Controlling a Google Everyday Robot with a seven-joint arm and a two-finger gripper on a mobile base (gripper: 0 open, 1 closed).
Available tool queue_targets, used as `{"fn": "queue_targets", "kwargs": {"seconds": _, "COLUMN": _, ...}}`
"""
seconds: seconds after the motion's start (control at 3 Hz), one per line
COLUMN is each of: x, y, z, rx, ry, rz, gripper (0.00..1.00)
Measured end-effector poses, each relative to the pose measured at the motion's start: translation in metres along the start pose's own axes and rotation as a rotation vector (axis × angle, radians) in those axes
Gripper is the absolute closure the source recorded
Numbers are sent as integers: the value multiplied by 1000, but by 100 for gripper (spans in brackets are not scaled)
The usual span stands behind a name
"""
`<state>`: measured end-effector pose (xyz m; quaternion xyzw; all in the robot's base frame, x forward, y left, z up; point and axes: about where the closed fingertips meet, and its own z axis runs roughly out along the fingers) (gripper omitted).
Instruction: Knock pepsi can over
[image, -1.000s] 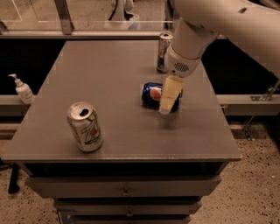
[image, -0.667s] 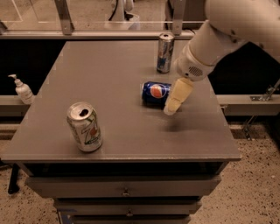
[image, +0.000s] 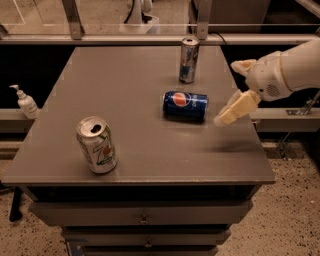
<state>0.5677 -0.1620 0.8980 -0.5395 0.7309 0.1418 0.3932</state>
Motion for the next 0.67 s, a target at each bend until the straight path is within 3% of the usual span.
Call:
{"fn": "queue_targets", "kwargs": {"seconds": 0.33, "x": 12, "y": -4, "z": -27, "rx": 53, "ry": -168, "rz": 65, "gripper": 0}}
{"fn": "queue_targets", "kwargs": {"seconds": 0.67, "x": 12, "y": -2, "z": -44, "rx": 73, "ry": -213, "rz": 100, "gripper": 0}}
